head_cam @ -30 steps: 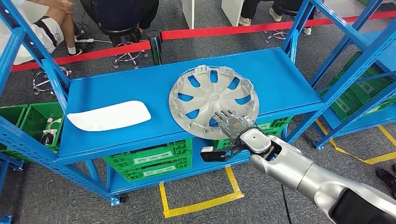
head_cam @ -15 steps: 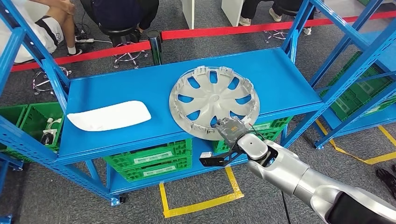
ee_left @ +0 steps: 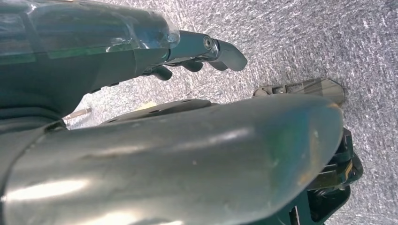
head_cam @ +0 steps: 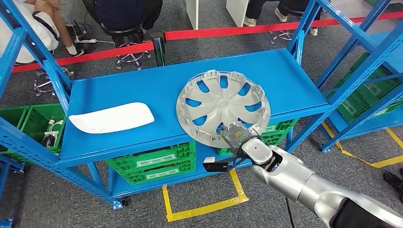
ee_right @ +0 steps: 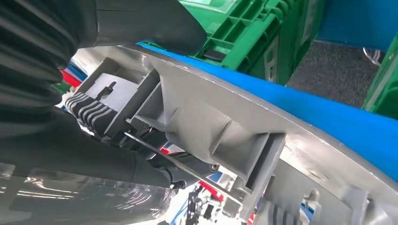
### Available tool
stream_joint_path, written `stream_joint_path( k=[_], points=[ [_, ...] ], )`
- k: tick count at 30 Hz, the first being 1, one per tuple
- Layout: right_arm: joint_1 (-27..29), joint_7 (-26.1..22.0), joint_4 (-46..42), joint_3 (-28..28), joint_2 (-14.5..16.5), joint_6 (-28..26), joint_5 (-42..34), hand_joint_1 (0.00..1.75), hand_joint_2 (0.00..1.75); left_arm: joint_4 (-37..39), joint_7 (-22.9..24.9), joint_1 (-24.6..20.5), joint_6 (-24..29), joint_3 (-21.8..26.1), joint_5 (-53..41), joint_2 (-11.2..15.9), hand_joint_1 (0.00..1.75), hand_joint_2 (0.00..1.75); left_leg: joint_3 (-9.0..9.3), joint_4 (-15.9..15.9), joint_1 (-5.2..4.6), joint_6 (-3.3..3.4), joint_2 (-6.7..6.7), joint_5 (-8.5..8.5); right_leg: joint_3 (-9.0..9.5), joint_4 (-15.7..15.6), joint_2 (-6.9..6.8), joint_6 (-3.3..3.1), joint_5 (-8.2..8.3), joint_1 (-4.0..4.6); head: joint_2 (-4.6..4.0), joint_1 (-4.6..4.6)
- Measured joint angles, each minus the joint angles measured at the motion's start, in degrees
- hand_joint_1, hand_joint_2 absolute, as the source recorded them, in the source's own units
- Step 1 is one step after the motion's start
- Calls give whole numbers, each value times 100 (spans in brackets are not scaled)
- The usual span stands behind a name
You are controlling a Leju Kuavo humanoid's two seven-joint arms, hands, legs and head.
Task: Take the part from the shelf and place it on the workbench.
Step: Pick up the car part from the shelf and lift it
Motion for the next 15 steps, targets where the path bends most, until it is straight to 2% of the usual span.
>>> stream_joint_path(
  k=[7,15],
  points=[
    [115,-88,-2,-18,72,-742,323,175,175,0,-17,-2,52,0,16,0,0,0,0,0,0,-1,9,1,0,1,1,0,0,0,0,0],
    [265,-168,-194,-97,214,-1220,471,175,175,0,-30,-9,87,0,22,0,0,0,0,0,1,-1,25,1,-1,2,2,-1,0,1,1,-3]
  ],
)
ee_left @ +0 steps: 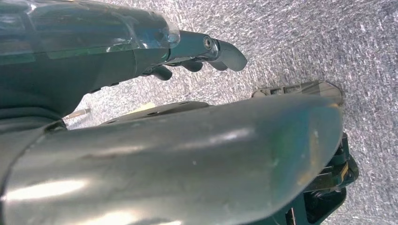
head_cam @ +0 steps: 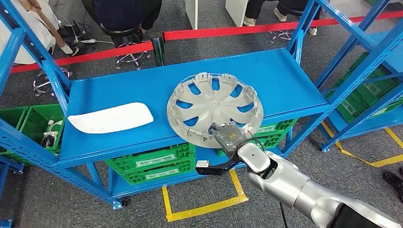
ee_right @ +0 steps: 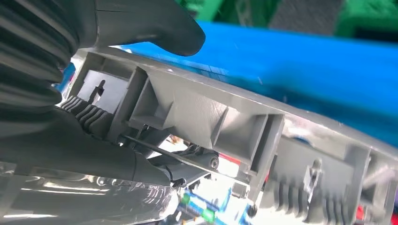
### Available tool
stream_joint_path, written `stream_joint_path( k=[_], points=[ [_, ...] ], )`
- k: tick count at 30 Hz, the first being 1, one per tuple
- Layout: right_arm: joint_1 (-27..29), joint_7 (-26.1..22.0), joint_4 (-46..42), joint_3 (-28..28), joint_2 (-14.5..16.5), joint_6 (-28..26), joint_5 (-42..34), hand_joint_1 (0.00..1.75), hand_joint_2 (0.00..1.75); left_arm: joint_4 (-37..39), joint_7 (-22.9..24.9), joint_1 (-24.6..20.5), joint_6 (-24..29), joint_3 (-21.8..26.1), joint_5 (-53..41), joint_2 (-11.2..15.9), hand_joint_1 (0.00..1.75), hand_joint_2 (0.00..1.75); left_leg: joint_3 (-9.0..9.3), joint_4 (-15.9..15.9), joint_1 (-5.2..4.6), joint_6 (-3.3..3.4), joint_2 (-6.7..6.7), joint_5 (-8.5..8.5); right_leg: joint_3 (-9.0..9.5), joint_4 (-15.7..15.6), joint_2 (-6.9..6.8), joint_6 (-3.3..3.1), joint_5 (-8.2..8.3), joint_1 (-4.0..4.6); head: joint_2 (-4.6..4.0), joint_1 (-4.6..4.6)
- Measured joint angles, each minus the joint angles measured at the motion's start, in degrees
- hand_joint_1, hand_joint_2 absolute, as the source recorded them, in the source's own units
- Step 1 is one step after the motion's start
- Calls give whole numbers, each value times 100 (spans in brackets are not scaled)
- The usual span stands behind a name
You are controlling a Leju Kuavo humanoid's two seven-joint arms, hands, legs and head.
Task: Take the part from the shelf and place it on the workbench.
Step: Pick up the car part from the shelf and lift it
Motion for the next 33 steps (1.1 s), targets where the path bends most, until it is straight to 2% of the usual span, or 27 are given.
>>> stream_joint_path(
  k=[4,10,14,22,27,33],
  points=[
    [51,-27,-227,-40,94,-227,107,175,175,0,0,-2,10,0,4,0,0,0,2,0,0,0,22,0,-2,0,11,0,0,0,-1,1],
    [101,-44,-556,-73,182,-293,183,175,175,0,-3,-4,10,0,11,0,0,0,3,0,0,0,22,0,-2,0,13,0,0,0,-1,-2],
    [123,-61,-770,-164,219,-303,207,175,175,-2,-65,-6,10,-1,-12,0,0,175,3,0,0,0,12,0,-2,0,12,-1,1,-1,-1,3],
    [265,-9,-1095,-332,201,-271,182,175,175,-2,-303,-65,75,-32,-288,1,0,175,2,0,0,0,-35,0,0,-1,4,0,0,-1,-1,4],
    [392,129,-1250,-490,138,-377,138,175,175,-2,-361,-62,-103,-31,-158,2,0,175,0,0,0,-1,-53,0,0,-2,-7,1,-3,-1,-1,-1],
    [637,487,-1452,-867,-19,-966,-226,175,175,-2,-334,-43,-60,-31,-110,3,0,175,-1,2,0,-4,-93,3,4,-3,-34,2,-7,-2,-1,-4]
  ],
)
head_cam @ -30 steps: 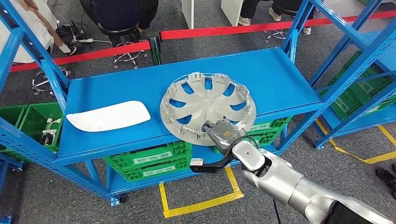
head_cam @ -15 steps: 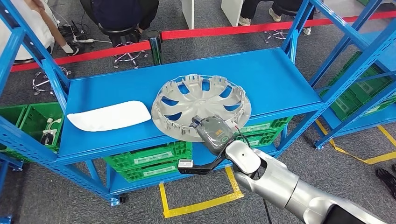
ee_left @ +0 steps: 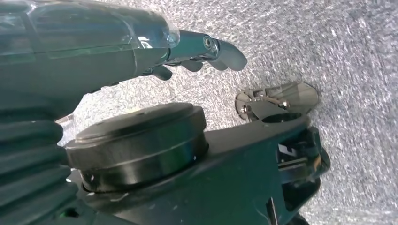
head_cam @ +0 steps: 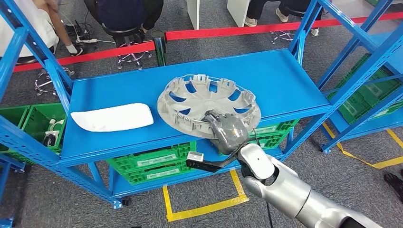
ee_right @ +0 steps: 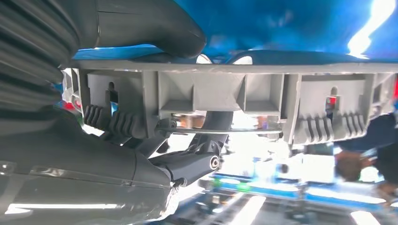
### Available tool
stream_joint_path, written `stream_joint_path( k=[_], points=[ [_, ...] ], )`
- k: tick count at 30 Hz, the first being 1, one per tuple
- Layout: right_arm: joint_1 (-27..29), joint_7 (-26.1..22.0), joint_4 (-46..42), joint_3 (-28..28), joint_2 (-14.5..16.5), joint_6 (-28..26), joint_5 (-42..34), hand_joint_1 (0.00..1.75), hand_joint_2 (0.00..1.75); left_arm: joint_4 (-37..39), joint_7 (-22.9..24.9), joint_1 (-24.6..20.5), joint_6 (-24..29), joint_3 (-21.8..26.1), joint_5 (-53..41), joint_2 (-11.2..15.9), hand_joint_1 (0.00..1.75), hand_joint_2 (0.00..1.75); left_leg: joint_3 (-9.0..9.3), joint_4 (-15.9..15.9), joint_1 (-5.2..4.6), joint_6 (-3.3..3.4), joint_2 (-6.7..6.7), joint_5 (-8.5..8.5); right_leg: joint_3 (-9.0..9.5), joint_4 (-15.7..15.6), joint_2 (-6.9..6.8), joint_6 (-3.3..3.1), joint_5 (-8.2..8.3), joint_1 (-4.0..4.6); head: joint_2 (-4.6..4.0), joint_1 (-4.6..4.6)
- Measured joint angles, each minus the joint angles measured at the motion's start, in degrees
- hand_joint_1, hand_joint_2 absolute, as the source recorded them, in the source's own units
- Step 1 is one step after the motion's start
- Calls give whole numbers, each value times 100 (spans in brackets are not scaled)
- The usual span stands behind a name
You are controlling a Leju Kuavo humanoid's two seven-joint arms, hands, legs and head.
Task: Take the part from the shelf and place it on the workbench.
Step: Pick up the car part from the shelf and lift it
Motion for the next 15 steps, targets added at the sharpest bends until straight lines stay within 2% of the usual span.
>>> stream_joint_path(
  k=[7,15],
  points=[
    [303,184,-295,-618,-312,-512,-291,175,175,2,11,37,87,0,-2,6,0,175,-1,1,-1,0,-32,1,10,-4,-29,0,-4,-1,-1,11],
    [565,314,-691,-1242,-549,-842,-429,175,175,2,9,36,87,0,-25,8,0,175,0,2,-1,0,-24,1,9,-4,-28,1,-4,-1,0,3]
  ],
)
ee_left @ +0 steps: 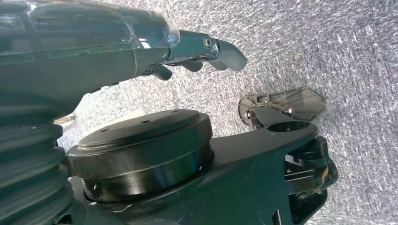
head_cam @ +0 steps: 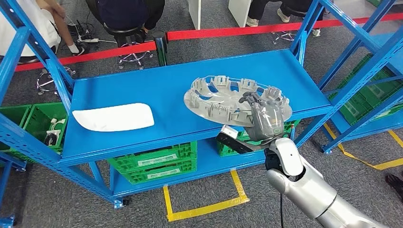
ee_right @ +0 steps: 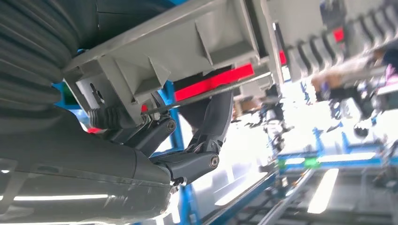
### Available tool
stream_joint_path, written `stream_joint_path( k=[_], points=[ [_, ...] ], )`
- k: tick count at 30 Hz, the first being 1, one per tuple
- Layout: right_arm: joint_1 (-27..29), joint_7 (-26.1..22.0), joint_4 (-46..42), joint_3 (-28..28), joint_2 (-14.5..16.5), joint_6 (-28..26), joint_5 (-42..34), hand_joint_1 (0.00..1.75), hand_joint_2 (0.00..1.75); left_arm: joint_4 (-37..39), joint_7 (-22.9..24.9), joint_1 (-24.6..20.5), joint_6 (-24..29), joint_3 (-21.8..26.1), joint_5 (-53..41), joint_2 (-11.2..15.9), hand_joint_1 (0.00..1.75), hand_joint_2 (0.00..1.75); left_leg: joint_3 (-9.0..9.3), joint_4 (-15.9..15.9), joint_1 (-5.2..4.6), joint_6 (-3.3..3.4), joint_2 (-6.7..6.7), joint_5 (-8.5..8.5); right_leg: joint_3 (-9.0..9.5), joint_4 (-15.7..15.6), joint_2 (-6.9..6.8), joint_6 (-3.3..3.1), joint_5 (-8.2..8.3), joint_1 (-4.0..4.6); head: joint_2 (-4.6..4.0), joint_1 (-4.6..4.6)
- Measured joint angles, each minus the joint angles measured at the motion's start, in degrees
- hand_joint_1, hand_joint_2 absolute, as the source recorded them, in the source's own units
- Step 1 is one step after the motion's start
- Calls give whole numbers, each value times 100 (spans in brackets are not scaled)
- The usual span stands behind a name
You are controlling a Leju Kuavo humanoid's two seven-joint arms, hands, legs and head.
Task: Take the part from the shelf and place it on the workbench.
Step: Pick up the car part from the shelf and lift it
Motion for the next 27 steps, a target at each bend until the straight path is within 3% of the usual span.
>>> stream_joint_path(
  k=[9,21,27],
  points=[
    [204,29,-637,-697,-260,-228,-113,175,175,0,19,0,-2,0,-26,-1,0,175,0,0,0,0,28,0,0,0,5,0,-2,0,0,0],
    [318,23,-1246,-1076,-378,-224,-117,175,175,-2,43,1,-6,0,-44,-9,0,175,0,0,0,0,91,-1,-6,2,32,1,-1,1,0,-3],
    [151,118,-1794,-1168,-484,225,-237,175,175,0,31,29,-49,0,-44,3,0,175,0,-1,-1,0,123,-2,-10,4,52,1,0,1,-1,-3]
  ],
)
